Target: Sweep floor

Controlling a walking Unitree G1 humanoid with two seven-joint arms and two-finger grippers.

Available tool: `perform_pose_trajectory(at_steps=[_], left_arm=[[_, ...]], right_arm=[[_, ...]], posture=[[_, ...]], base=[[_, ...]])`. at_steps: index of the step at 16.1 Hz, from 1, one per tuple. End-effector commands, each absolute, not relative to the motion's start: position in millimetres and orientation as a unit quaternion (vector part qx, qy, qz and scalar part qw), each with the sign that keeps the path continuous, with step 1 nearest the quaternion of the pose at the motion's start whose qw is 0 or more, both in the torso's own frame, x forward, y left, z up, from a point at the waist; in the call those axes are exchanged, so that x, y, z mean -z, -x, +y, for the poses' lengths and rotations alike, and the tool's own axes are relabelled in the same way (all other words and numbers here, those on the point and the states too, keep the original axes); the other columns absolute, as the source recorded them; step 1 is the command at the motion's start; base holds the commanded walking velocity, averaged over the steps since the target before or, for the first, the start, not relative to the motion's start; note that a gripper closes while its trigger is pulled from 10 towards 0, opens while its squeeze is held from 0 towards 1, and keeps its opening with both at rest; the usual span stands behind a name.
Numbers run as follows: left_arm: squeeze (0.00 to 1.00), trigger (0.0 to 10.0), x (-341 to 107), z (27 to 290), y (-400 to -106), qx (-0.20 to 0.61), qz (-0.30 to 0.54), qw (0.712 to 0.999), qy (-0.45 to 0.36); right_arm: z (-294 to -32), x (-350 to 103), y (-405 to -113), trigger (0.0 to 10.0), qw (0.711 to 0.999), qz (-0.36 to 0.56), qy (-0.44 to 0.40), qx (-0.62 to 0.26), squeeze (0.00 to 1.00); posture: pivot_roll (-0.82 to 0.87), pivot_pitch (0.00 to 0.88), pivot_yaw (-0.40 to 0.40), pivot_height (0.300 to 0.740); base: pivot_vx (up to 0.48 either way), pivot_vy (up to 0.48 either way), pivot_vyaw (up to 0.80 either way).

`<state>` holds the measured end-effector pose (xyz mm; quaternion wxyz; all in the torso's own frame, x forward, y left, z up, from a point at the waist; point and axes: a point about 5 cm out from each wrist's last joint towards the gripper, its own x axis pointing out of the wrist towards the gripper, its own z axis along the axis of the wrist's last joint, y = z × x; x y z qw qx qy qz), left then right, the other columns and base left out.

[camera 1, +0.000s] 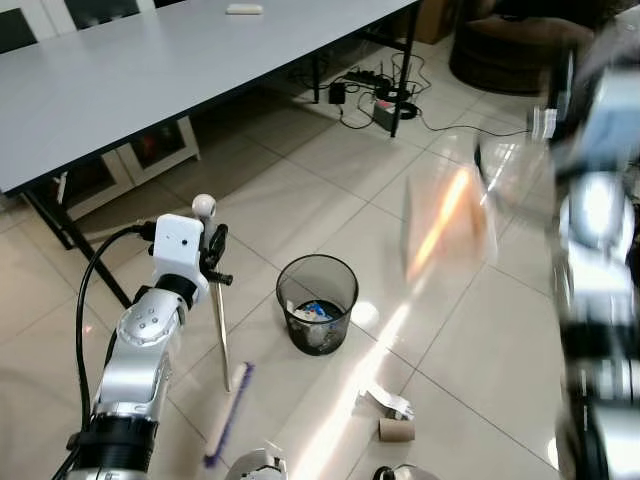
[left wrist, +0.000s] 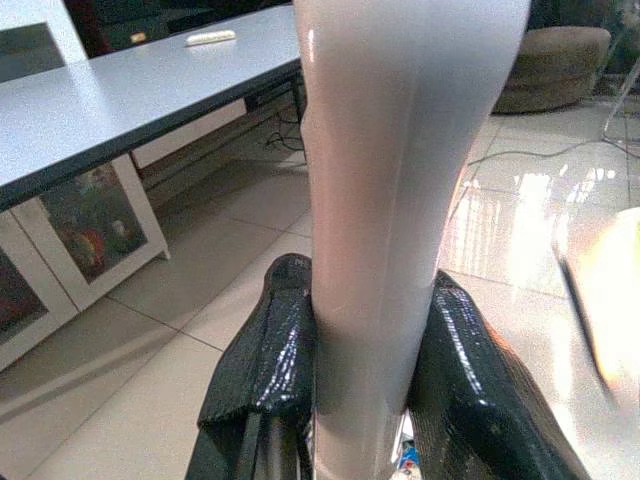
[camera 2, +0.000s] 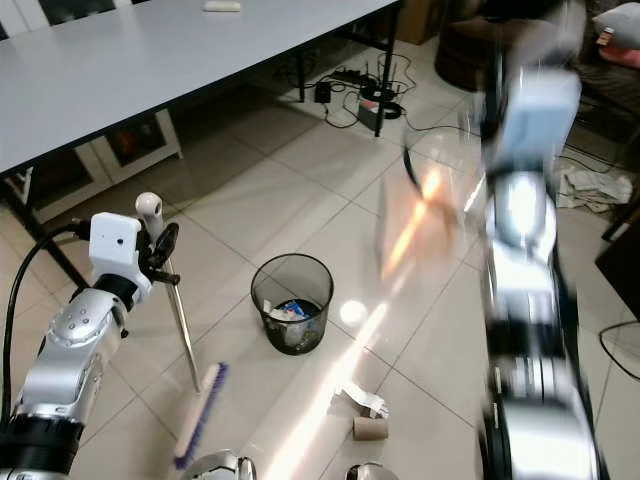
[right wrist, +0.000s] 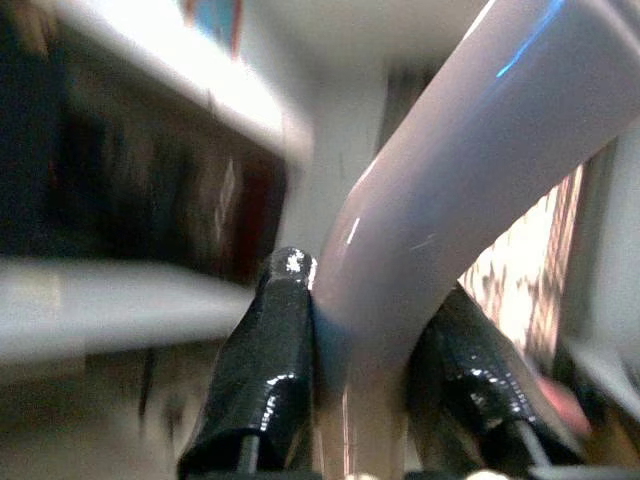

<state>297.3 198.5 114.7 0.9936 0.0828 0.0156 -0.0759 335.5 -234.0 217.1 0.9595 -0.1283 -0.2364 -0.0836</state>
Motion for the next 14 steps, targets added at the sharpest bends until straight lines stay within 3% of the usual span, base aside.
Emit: perform_pose_trajectory(at_steps=[1,3,5,8,14], left_arm=[[0.0,10.0,-120,199,-294,0.082,0.004,0.992,-0.097],[0.0,10.0,-114,202,-284,0.08,0.01,0.992,-0.098],[0.0,10.0,-112,197,-279,0.084,0.01,0.992,-0.094],[0.0,10.0,-112,190,-280,0.092,0.007,0.991,-0.098],[0.0,10.0,-114,190,-281,0.078,0.003,0.992,-0.096]], right_arm=[[-235,-212,-331,10.0,0.964,-0.224,0.112,0.087,0.0],[-237,-179,-321,10.0,0.977,-0.159,0.103,0.099,0.0],[-230,-168,-316,10.0,0.971,-0.135,0.165,0.109,0.0],[-218,-168,-313,10.0,0.974,-0.13,0.16,0.091,0.0],[-202,-172,-314,10.0,0.979,-0.129,0.145,0.062,0.0]], posture=[[0.01,0.046,0.052,0.74],[0.01,0.047,0.05,0.74],[0.02,0.043,0.048,0.74],[0.03,0.045,0.051,0.74],[0.03,0.058,0.041,0.74]], base=[[0.0,0.0,0.0],[0.0,-0.139,0.0],[0.0,-0.283,0.0],[0.0,-0.285,0.0],[0.0,-0.286,0.76]])
